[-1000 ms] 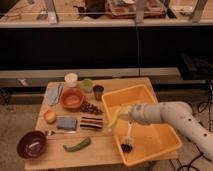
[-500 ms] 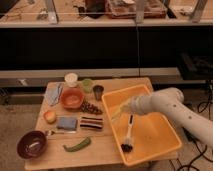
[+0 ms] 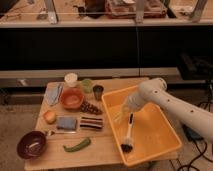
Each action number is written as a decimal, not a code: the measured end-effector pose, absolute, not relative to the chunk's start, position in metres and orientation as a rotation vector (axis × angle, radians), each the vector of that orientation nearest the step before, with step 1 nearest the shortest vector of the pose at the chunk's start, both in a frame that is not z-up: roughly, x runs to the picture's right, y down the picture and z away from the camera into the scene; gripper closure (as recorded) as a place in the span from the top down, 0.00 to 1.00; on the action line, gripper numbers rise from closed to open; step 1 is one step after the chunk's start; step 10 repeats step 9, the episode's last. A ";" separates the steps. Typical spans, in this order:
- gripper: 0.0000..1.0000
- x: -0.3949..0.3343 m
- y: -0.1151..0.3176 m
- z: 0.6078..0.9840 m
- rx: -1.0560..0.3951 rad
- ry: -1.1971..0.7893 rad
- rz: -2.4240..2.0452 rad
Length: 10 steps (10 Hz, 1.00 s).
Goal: Place banana in tray
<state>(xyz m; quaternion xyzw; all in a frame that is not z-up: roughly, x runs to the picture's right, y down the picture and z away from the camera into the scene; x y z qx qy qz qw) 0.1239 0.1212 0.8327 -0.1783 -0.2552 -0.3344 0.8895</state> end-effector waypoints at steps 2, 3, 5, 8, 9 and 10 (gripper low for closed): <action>0.52 0.132 0.130 0.846 -0.479 -0.517 -0.692; 0.64 0.134 0.132 0.848 -0.535 -0.509 -0.699; 0.78 0.142 0.133 0.848 -0.553 -0.518 -0.692; 0.80 0.149 0.134 0.844 -0.524 -0.546 -0.668; 0.80 0.150 0.133 0.843 -0.523 -0.545 -0.666; 0.80 0.150 0.133 0.843 -0.523 -0.545 -0.666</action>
